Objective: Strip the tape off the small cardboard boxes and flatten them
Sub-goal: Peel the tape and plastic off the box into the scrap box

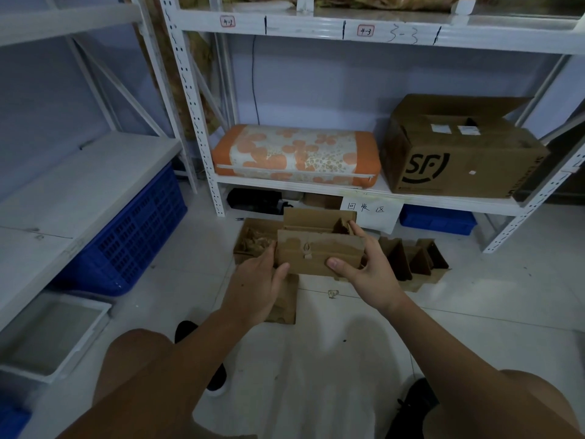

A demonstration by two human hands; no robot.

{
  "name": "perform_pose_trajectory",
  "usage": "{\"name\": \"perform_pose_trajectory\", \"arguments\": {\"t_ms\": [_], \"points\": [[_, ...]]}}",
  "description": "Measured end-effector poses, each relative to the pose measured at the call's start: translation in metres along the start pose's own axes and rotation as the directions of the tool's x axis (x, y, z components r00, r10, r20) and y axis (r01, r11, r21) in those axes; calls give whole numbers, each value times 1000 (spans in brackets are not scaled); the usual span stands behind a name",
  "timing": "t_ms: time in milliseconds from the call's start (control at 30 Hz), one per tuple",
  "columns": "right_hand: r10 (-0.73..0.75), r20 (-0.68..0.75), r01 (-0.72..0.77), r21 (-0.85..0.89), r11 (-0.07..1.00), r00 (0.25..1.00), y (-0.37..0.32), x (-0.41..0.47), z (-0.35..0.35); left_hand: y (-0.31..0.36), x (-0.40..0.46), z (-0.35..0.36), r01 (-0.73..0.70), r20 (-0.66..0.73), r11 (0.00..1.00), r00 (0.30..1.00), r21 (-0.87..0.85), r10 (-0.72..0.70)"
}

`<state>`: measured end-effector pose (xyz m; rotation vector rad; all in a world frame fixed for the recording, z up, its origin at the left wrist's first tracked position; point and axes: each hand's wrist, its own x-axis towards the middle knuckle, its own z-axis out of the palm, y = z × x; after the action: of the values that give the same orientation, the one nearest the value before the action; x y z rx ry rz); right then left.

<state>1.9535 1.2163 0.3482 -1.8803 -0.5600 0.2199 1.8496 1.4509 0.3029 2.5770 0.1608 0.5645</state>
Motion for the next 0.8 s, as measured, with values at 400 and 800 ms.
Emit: {"name": "perform_pose_trajectory", "arguments": {"t_ms": [400,800], "points": [[0,119,10,-89,996,993,7,-12,4,-5,20,-24,200,498,954,865,-223,-65],[-124,261,237,-467,852,957,-14,-7,-18,4,10,-32,62,353,986,936,-158,-2]]}}
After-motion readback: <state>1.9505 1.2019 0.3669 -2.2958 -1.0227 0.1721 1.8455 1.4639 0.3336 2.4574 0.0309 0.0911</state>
